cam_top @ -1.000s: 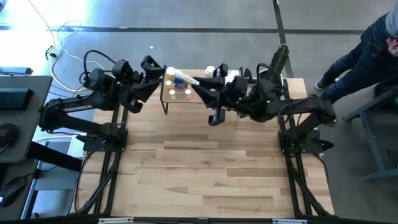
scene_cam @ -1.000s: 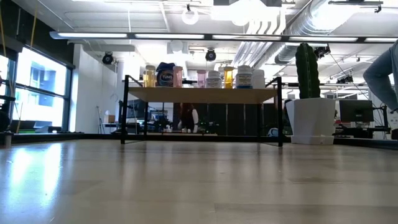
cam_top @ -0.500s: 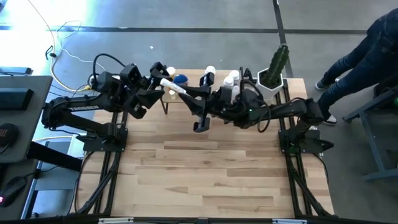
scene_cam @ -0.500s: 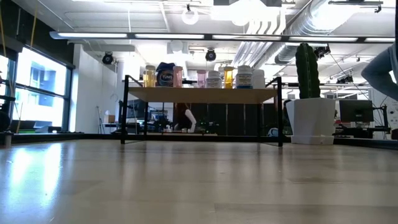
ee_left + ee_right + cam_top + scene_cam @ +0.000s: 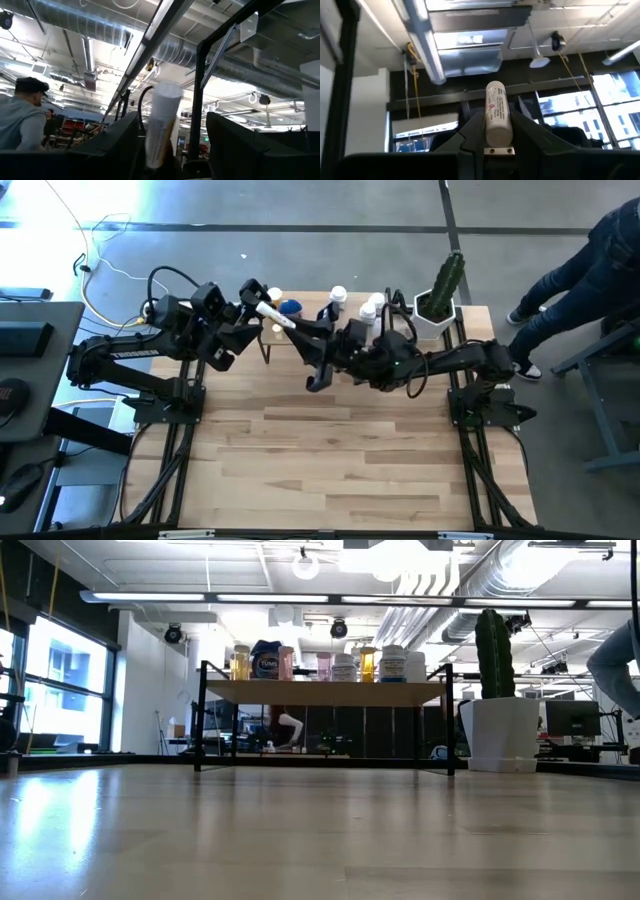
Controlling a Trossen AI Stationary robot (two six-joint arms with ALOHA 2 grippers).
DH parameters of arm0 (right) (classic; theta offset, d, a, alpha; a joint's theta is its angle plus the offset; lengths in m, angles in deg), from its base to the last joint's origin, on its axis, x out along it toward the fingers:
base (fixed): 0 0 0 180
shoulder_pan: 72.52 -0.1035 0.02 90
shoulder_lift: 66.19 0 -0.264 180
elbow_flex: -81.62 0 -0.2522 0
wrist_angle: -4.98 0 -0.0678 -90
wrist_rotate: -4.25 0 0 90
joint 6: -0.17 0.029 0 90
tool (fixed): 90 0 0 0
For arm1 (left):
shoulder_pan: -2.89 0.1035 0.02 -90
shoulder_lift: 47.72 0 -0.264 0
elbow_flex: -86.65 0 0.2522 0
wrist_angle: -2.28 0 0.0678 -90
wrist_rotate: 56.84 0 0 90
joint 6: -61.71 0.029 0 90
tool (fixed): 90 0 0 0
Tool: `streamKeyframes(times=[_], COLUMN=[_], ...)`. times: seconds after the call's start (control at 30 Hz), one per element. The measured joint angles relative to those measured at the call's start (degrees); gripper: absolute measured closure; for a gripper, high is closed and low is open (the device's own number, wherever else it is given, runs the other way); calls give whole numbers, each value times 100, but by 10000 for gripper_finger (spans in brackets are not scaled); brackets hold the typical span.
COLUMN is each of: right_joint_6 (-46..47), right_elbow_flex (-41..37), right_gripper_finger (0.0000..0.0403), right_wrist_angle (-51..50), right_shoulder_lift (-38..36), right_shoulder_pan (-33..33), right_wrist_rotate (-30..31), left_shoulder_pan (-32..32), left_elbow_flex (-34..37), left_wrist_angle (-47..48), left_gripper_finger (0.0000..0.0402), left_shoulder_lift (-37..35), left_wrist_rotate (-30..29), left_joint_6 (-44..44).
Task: Pick and place medicine bottles onto shelf by color
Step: Put the white yellow pill bottle on the shelf
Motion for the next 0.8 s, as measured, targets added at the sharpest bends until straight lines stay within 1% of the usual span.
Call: streamKeyframes(times=[0.1, 0.23, 0.37, 0.6, 0.8], right_joint_6=[116, 351, 348, 361, 361], right_elbow_flex=[0, 0, 0, 0, 0], right_gripper_finger=[335, 335, 335, 335, 335], right_wrist_angle=[55, 139, 222, 253, 253], right_shoulder_lift=[98, 188, 266, 260, 260], right_shoulder_pan=[2, 2, 2, 2, 2], right_wrist_rotate=[84, 376, 346, 348, 333], left_shoulder_pan=[0, 4, 0, 2, 2], left_elbow_flex=[0, 0, 0, 0, 0], left_wrist_angle=[12, 26, 21, 67, 110], left_gripper_finger=[182, 183, 191, 223, 260], left_shoulder_lift=[0, 1, 0, 0, 0], left_wrist_rotate=[0, -4, 0, -3, -13], left_joint_6=[135, 224, 331, 354, 590])
